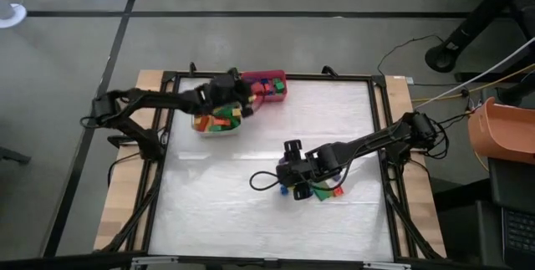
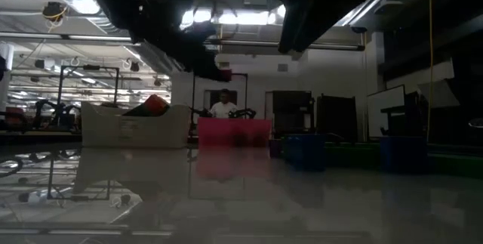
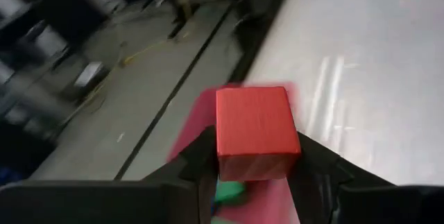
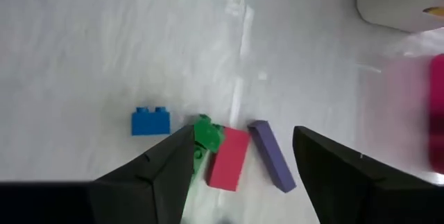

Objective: Sort blocks by size
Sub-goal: Put the small red wooden block into the white bin, then put the small green game piece into the red bin

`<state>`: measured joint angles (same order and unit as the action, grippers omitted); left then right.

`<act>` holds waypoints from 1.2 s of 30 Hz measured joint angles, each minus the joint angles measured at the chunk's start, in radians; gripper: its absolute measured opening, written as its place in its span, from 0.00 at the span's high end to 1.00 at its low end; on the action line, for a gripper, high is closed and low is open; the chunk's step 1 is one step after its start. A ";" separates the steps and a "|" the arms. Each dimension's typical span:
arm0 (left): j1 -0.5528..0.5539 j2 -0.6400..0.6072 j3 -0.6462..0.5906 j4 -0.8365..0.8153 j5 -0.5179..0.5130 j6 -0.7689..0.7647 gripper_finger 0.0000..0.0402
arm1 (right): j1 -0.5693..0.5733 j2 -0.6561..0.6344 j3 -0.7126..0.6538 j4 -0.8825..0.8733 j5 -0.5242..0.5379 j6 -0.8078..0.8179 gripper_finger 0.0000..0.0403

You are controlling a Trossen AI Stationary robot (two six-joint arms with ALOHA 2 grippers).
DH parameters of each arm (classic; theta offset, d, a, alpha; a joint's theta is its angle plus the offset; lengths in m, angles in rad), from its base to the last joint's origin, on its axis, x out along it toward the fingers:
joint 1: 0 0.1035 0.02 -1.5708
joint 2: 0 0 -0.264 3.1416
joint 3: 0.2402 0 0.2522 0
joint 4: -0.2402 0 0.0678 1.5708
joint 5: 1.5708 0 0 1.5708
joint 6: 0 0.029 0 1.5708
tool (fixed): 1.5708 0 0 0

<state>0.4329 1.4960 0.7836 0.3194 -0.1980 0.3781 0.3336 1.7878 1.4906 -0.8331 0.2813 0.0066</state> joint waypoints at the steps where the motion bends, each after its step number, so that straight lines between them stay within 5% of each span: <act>1: 0.029 0.001 0.000 -0.008 0.000 -0.005 0.68 | 0.000 0.008 0.000 0.009 0.007 -0.016 0.40; 13: 0.166 0.110 0.000 0.028 0.091 -0.005 0.60 | 0.000 0.109 0.000 0.084 0.015 -0.195 0.40; 23: 0.164 0.131 0.001 0.066 0.064 -0.033 0.48 | -0.002 0.136 0.001 0.076 -0.013 -0.308 0.40; 36: 0.112 0.131 0.001 0.029 0.064 -0.084 0.49 | -0.049 0.205 0.000 0.069 -0.117 -0.463 0.40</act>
<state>0.5453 1.6268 0.7849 0.3481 -0.1343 0.2945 0.2845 1.9926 1.4906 -0.7638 0.1641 -0.4560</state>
